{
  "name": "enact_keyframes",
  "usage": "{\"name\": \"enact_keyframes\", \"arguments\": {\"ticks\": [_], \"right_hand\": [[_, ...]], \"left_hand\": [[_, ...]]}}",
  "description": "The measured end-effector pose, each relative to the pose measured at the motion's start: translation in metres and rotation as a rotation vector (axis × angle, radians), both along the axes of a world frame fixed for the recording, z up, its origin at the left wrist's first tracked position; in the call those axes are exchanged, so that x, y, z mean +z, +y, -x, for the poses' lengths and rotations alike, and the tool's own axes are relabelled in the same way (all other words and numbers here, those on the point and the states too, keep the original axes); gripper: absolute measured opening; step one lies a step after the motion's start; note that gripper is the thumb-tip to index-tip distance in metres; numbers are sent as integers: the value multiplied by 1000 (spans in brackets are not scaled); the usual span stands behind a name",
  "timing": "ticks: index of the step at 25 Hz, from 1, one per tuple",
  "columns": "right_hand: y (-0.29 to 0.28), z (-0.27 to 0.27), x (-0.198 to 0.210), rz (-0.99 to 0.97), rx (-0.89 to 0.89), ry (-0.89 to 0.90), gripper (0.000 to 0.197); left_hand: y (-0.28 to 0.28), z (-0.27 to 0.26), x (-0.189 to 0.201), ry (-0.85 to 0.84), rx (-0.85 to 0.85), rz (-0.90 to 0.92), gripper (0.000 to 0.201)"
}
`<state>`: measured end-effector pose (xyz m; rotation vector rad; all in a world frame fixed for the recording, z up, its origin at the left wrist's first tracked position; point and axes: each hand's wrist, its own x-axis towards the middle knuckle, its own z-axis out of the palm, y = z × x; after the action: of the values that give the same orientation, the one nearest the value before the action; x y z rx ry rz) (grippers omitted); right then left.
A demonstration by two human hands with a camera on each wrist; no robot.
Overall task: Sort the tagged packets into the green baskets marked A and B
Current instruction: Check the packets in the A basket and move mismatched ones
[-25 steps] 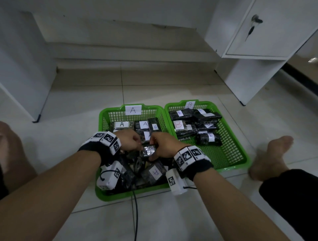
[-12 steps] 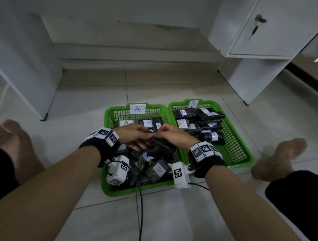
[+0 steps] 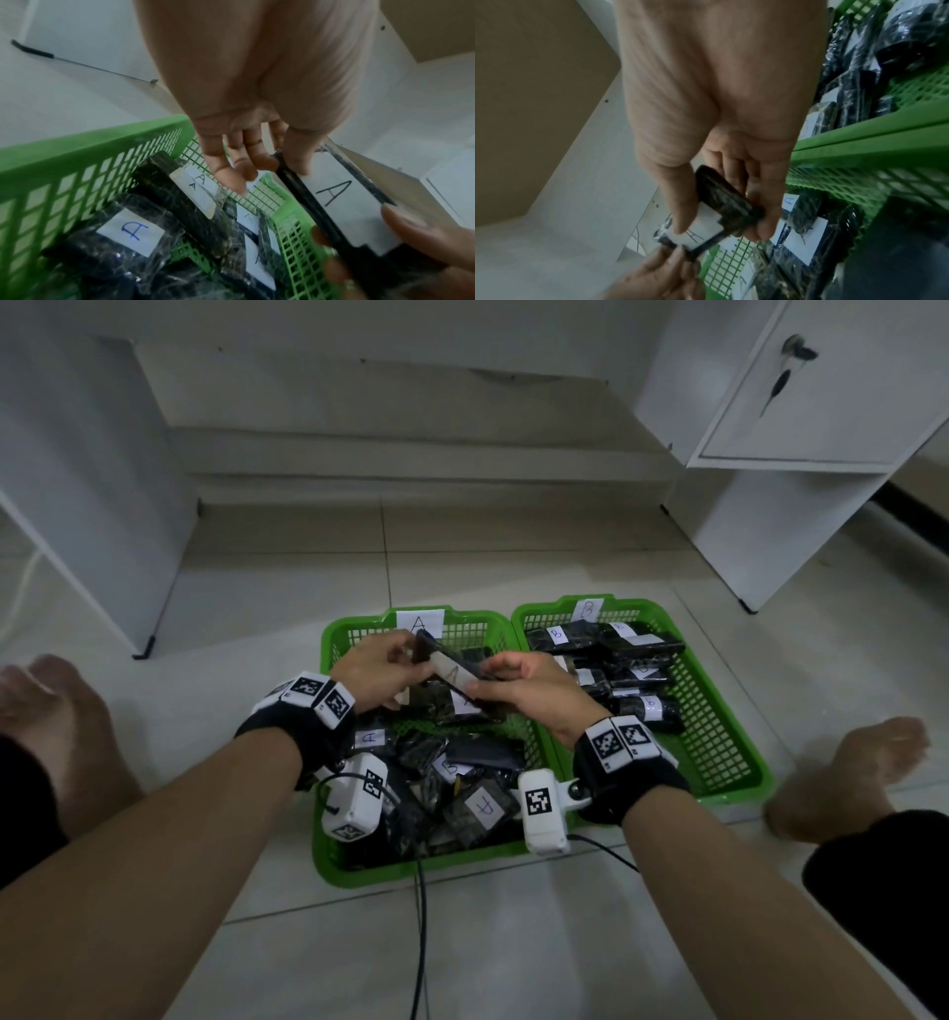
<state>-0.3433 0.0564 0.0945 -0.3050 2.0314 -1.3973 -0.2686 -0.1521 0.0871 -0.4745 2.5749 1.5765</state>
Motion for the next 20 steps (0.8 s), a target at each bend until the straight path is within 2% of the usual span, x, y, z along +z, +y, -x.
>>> {"name": "enact_keyframes", "arguments": {"ticks": [2,5,8,10,14,16,18,20], "right_hand": [[-5,-1,-4,-142,75,66,32],[-7,-4,-15,-539,261,402,41],[-16,-9,-28,-729,464,412,59],[-18,-10,-27,-812,565,398,57],[-24,4,-20,-801,594,371,47],[-27,13,-13,-734,477,464,46],[-34,21,-6,-594,317,615,57],[-45,25,-2,-438,273,675,79]], "left_hand": [[-10,-1,-1,62,127,-88,19],[-35,-1,-3,91,324,-70,14],[-50,0,-9,96,454,-133,16],[-50,1,-11,99,472,-161,29],[-51,2,-10,77,502,-173,31],[-52,4,-7,53,516,-211,30],[-54,9,-6,28,504,-250,30],[-54,13,-1,-10,441,-277,32]]}}
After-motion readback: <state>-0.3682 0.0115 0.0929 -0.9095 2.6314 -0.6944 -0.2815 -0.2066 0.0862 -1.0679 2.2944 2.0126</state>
